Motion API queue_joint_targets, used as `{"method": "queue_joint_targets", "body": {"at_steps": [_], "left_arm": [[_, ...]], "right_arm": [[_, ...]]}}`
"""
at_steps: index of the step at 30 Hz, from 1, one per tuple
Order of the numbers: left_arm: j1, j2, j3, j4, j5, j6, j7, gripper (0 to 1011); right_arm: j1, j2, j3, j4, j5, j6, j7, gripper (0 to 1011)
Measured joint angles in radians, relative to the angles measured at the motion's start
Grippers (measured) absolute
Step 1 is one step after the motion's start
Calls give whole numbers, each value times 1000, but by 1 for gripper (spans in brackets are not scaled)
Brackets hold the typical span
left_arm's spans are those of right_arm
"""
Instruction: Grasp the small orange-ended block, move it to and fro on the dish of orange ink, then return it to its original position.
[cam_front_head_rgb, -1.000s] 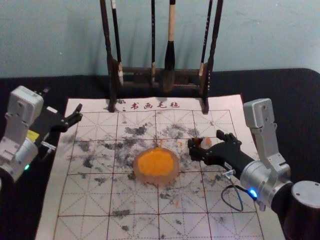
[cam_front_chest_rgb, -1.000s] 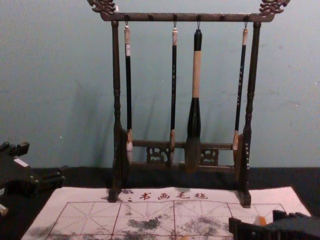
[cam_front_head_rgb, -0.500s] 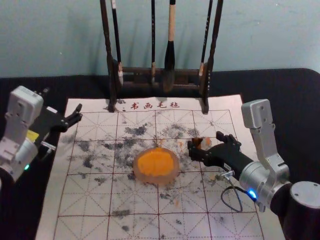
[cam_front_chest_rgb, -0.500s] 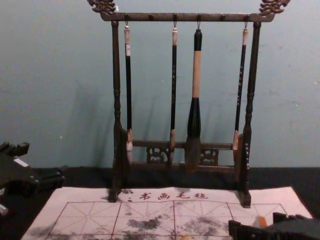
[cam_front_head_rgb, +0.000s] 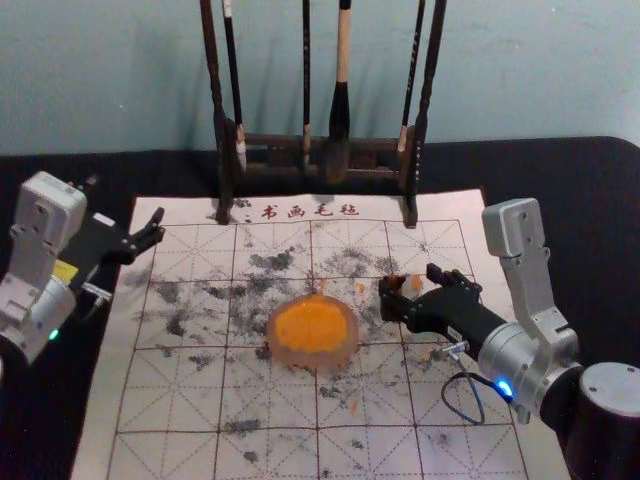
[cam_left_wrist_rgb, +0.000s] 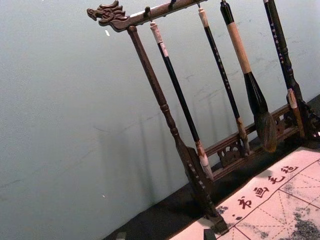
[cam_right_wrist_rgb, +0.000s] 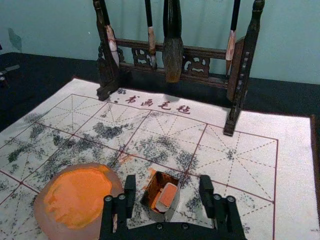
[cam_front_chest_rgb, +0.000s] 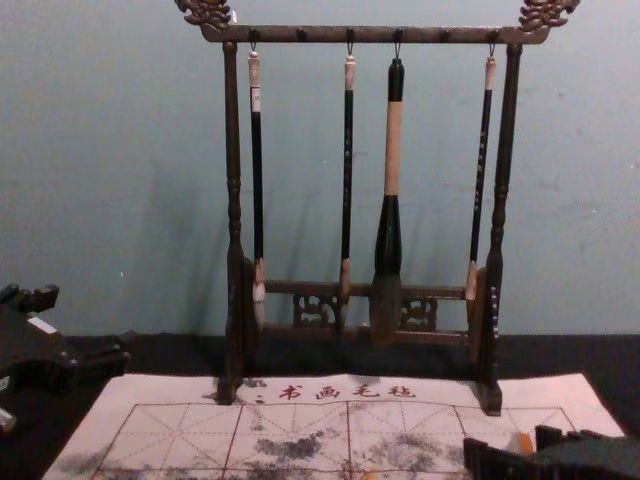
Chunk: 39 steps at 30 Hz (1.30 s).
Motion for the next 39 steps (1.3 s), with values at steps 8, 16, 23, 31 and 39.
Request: {"method": "queue_joint_targets", "body": {"at_steps": [8,16,23,31,39], "left_arm": [[0,0,0,0,0,0,0,1001],[0,0,0,0,0,0,0,1001],[0,0,0,0,0,0,0,1001],[0,0,0,0,0,0,0,1001],[0,0,0,0,0,0,0,1001]], "right_arm": [[0,1,0,0,1,0,0,592],[0,1,0,0,2,-1,0,343],[0,1,0,0,2,-1,0,169],[1,1,0,0,2,-1,0,133],[1,1,0,0,2,-1,0,133]]}}
